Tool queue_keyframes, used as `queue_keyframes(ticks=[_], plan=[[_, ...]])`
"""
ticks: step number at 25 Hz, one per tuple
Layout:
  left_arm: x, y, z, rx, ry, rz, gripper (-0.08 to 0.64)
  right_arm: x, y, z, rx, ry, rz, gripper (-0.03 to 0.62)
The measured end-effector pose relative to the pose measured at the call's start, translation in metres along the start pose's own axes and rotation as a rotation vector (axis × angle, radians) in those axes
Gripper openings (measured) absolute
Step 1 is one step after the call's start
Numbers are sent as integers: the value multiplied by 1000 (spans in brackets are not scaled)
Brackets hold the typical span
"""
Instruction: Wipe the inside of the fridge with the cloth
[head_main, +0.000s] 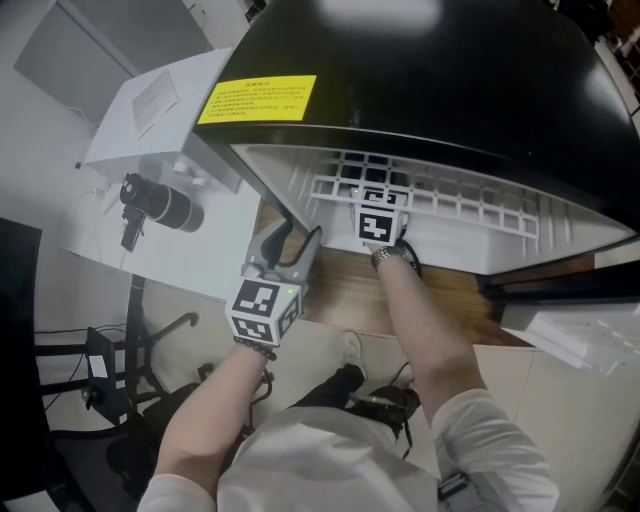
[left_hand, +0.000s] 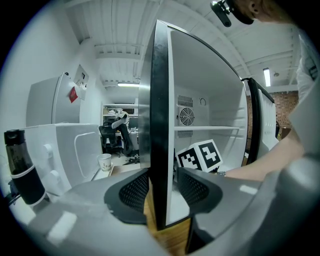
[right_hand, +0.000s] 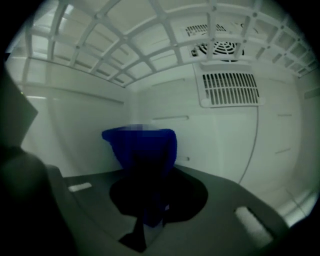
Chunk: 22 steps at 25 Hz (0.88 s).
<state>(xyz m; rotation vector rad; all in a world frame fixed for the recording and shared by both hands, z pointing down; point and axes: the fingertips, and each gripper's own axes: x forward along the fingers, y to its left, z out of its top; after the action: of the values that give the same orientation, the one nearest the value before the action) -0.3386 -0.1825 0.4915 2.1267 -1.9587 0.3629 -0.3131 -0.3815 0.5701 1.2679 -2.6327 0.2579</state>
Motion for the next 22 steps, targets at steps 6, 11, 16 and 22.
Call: queue_keyframes(ticks=[6, 11, 16, 22], plan=[[0, 1, 0, -3, 2, 18, 172, -13, -29, -1, 13, 1, -44, 43], [0, 1, 0, -6, 1, 30, 172, -23, -52, -1, 20, 4, -78, 43], [0, 2, 0, -10, 2, 42, 169, -32, -75, 0, 24, 3, -112, 43], [1, 3, 0, -15, 2, 51, 167, -44, -105, -2, 25, 6, -159, 43]])
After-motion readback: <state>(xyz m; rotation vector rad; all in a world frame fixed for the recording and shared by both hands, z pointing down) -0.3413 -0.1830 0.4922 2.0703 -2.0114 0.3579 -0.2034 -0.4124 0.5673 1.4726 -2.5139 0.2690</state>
